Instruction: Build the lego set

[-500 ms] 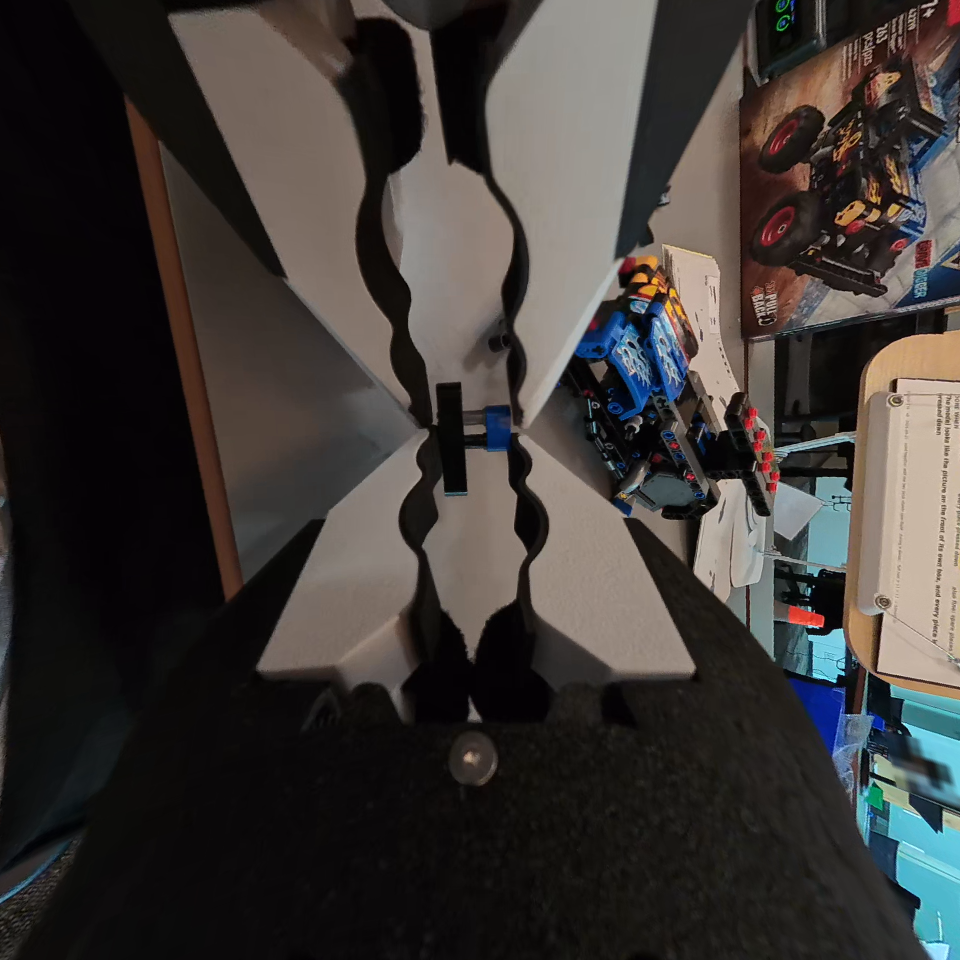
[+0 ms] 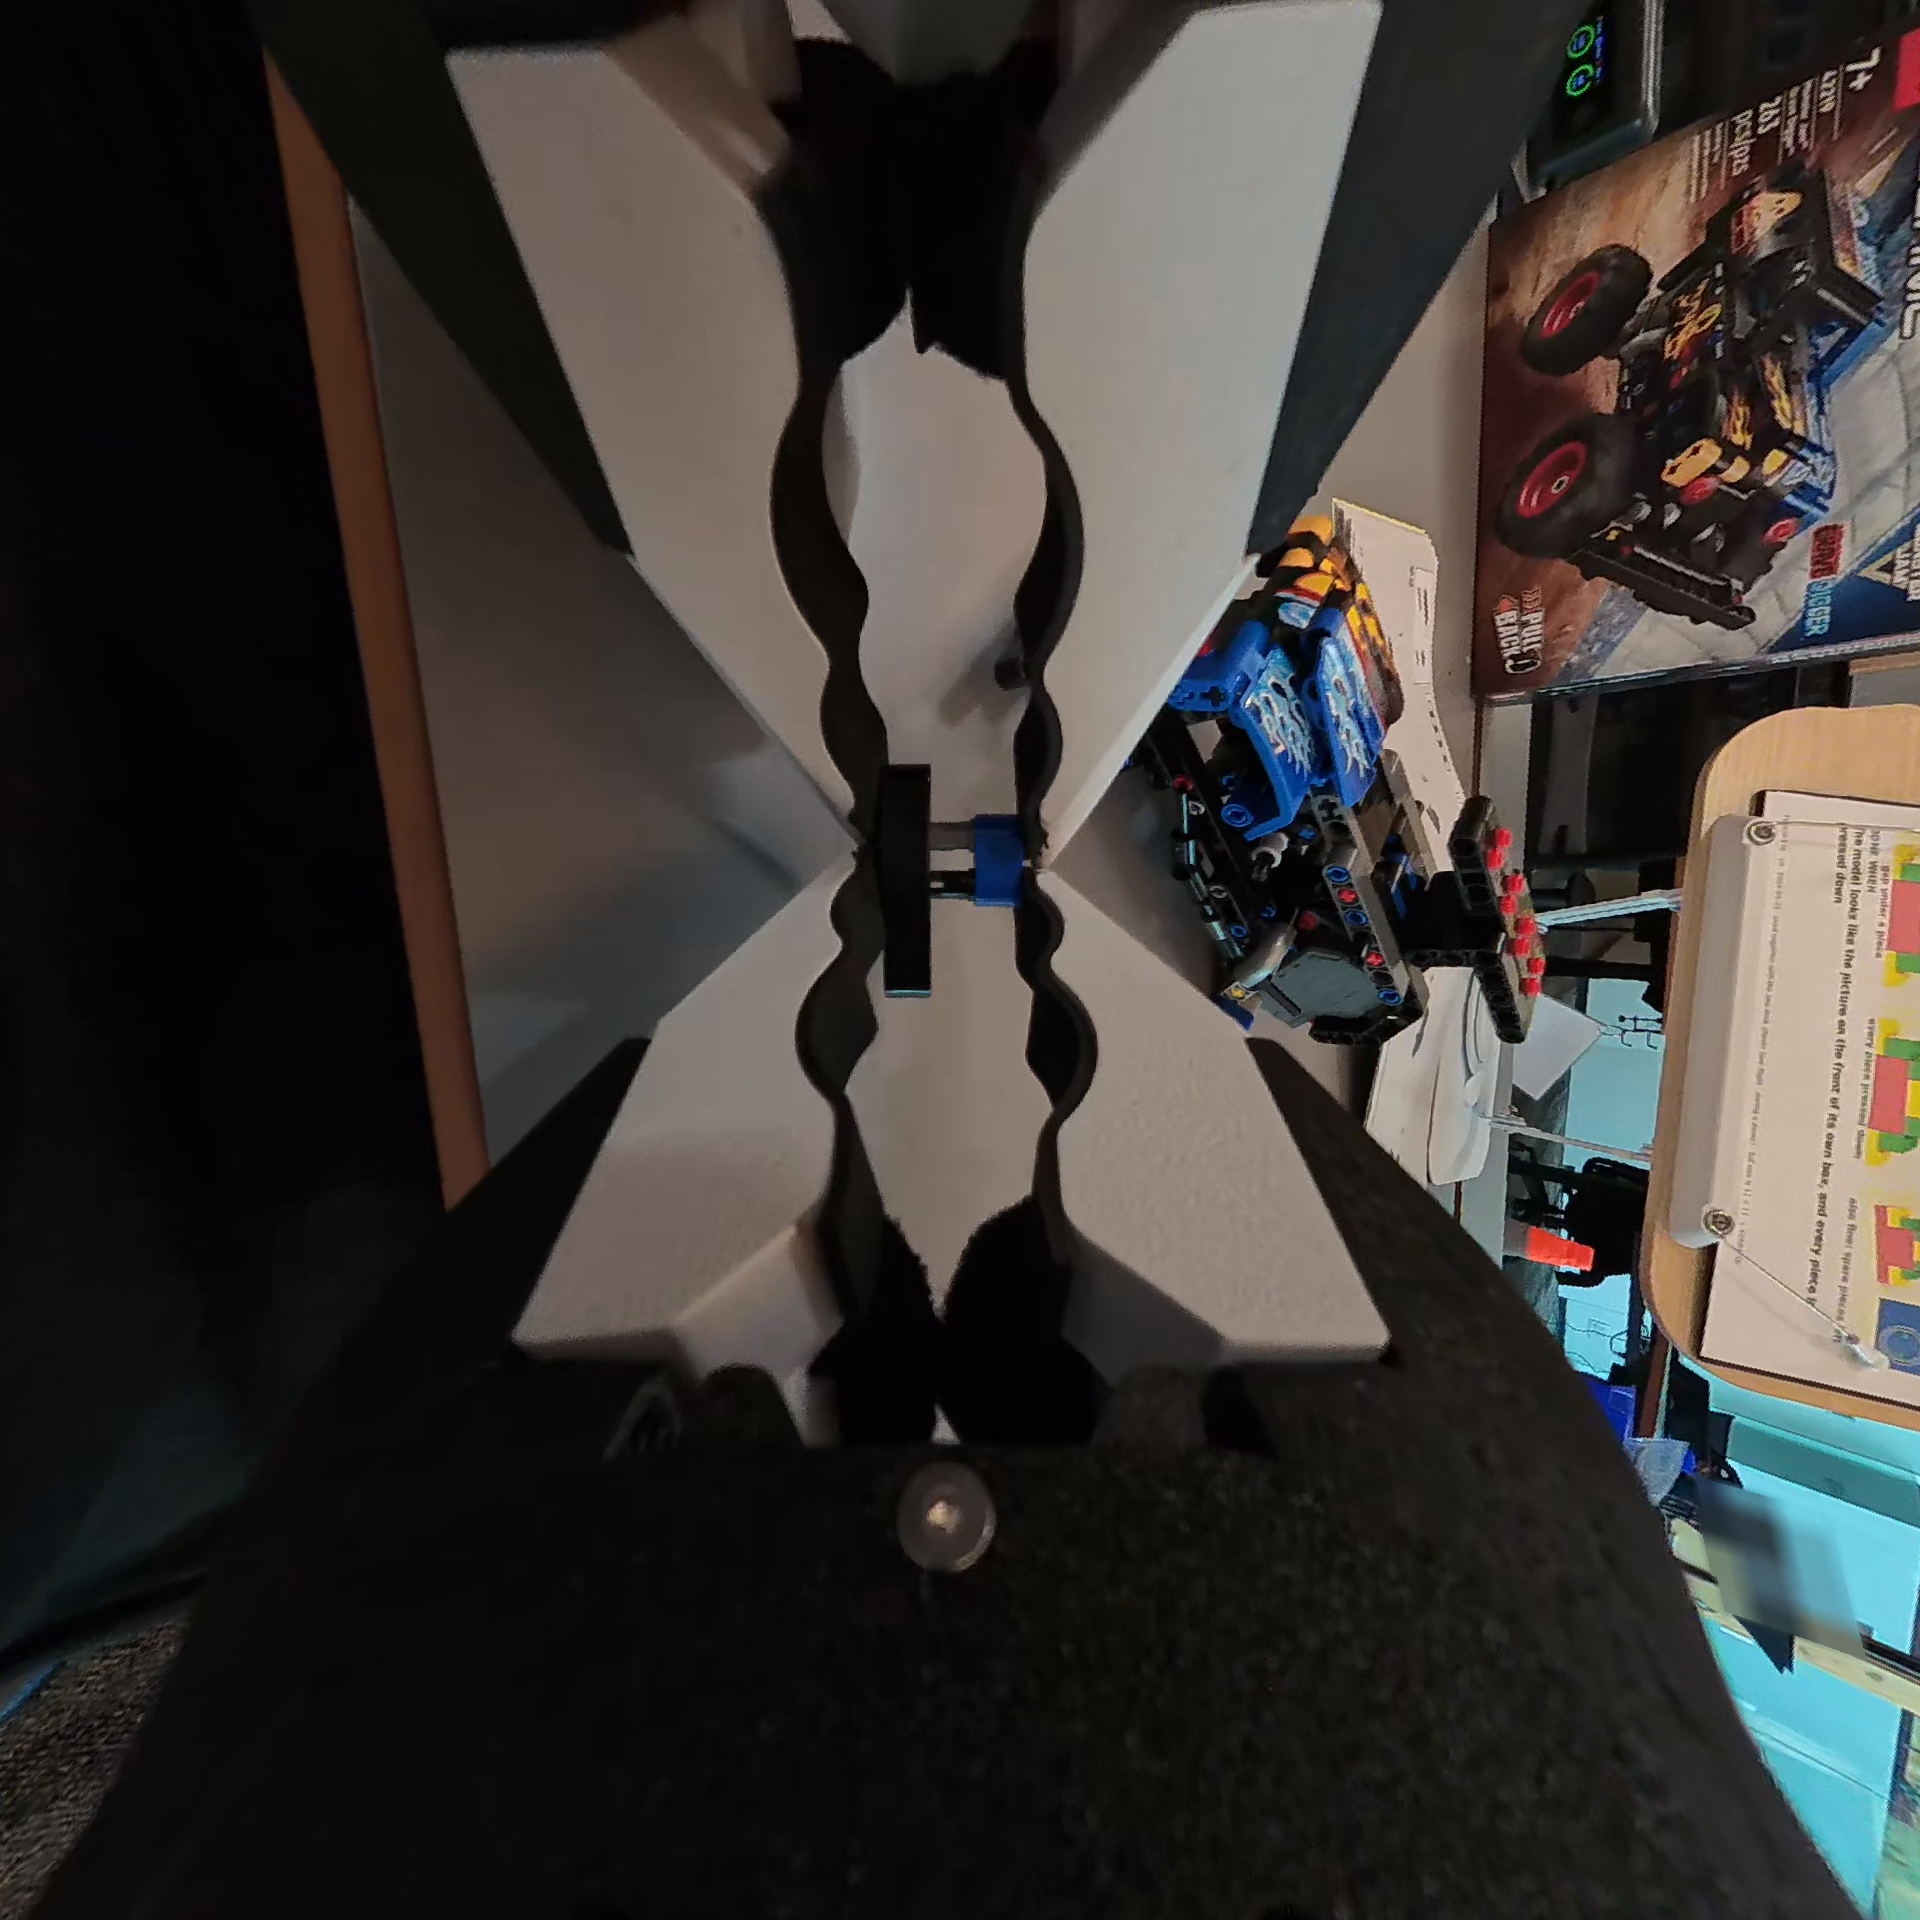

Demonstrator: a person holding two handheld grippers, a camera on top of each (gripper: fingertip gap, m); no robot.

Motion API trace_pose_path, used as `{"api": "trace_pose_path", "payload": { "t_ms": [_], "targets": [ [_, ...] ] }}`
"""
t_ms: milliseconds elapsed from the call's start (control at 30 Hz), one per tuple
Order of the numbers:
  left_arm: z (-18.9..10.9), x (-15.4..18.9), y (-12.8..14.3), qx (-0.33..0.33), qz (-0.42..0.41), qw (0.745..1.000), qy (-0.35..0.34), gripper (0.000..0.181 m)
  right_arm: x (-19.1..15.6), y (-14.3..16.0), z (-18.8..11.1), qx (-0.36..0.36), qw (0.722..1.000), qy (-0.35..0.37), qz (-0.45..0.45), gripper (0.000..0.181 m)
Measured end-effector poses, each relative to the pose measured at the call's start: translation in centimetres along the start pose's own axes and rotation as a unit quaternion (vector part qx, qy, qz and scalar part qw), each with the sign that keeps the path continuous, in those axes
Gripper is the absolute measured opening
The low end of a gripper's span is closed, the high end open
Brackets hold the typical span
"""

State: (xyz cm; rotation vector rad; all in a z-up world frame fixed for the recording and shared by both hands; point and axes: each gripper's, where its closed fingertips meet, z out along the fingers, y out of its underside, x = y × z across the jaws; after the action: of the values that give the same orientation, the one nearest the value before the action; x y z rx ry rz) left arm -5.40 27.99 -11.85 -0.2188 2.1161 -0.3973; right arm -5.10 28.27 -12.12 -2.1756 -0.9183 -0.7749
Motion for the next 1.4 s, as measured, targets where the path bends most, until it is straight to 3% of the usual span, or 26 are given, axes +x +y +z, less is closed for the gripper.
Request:
{"api": "trace_pose_path", "payload": {
  "t_ms": [667,767,900,1167,1400],
  "targets": [
    [0.7,0.8,0.2,-0.007,0.017,1.000,0.010,0.022,-0.8,0.6,0.6,0.004,1.000,-0.006,-0.018,0.024],
    [0.3,0.3,-0.2,0.025,-0.009,1.000,0.004,0.022,-0.5,0.4,0.4,0.044,0.997,-0.022,0.052,0.024],
    [-1.1,-0.9,-1.3,0.096,-0.040,0.995,-0.005,0.015,0.4,-0.5,-1.1,0.122,0.975,-0.079,0.170,0.024],
    [-1.0,0.0,-1.4,0.100,-0.034,0.994,0.012,0.007,-0.4,0.5,-0.3,0.085,0.982,-0.082,0.146,0.024],
    [-1.4,0.1,-1.8,0.120,-0.086,0.988,0.047,0.016,-0.7,0.8,0.0,0.065,0.986,-0.081,0.127,0.024]
  ]
}}
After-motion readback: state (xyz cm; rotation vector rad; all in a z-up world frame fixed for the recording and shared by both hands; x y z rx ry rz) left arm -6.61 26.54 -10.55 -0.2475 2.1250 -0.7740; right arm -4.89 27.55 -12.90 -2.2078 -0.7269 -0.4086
